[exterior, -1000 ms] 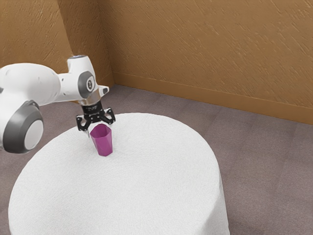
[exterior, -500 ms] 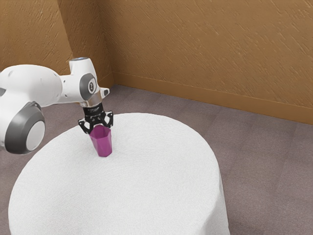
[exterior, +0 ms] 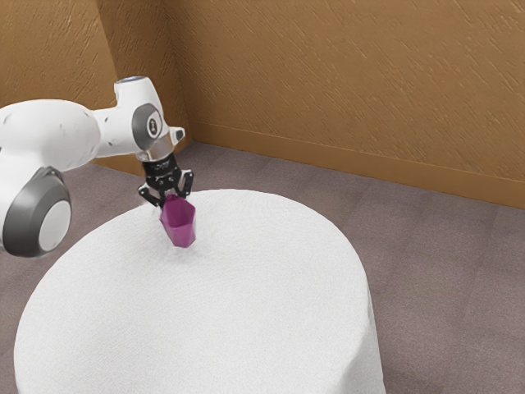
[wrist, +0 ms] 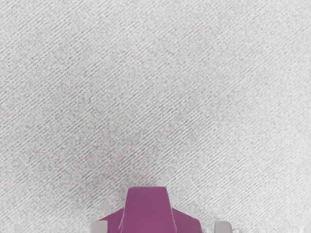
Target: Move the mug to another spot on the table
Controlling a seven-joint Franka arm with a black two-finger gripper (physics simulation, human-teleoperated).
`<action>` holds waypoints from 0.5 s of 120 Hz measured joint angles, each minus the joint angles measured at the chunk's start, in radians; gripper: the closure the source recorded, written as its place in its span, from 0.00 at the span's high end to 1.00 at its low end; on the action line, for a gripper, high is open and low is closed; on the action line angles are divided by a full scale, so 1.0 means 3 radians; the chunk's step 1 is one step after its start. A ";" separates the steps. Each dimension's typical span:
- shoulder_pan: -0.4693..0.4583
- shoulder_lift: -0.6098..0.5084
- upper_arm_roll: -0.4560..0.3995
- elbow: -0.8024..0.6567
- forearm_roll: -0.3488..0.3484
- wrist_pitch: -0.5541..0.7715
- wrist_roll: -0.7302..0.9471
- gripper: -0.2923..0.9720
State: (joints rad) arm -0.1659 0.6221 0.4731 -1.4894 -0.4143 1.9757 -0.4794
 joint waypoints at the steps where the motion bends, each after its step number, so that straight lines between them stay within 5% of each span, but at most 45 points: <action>1: 0.0000 -0.0004 -0.0001 0.0000 -0.0023 -0.0007 0.0001 0.30; 37: -0.0002 -0.0124 0.0044 -0.0035 -0.0846 -0.0683 0.0165 0.28; 60: -0.0043 -0.0220 -0.0061 -0.0154 -0.0625 -0.1400 0.0209 0.27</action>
State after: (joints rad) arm -0.1788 0.5561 0.4549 -1.5356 -0.6019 1.5557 -0.4166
